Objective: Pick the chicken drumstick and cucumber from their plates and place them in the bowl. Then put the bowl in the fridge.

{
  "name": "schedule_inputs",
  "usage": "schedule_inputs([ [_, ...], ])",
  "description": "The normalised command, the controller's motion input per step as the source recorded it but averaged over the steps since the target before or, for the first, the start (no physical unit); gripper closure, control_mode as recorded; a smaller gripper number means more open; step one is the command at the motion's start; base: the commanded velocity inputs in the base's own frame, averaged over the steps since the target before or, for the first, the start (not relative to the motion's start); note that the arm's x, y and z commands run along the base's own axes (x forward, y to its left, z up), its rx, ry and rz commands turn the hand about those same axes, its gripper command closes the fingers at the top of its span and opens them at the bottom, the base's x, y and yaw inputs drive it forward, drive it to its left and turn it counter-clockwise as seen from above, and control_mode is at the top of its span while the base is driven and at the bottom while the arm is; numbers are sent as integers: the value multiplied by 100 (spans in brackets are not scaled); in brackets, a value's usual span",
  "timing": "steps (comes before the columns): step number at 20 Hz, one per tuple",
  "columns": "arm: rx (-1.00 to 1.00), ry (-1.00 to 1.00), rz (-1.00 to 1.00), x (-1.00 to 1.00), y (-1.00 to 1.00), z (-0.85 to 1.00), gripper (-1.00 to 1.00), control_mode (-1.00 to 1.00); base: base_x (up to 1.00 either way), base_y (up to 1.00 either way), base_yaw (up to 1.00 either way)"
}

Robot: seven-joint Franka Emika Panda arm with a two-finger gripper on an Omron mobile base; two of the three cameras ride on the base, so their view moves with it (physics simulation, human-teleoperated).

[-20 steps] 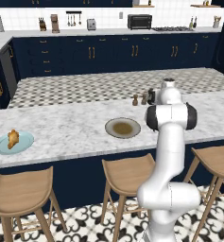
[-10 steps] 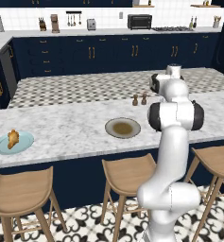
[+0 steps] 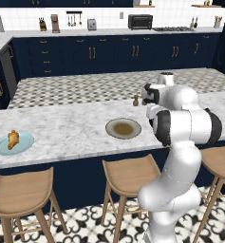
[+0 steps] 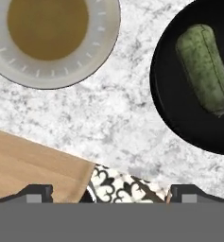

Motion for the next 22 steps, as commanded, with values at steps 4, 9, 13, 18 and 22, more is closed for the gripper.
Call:
schedule_inputs([
  [4, 0, -8, -42, -100, 100, -14, -100, -100, 0, 0, 0],
  [9, 0, -9, -31, -51, 100, 0, -100, -100, 0, 0, 0],
  [13, 2, 0, 0, -11, 100, 36, -100, -100, 0, 0, 0],
  [18, 3, 0, 0, -12, 69, 3, -100, -100, 0, 0, 0],
  [22, 0, 0, 0, 0, 2, 0, -100, -100, 0, 0, 0],
])
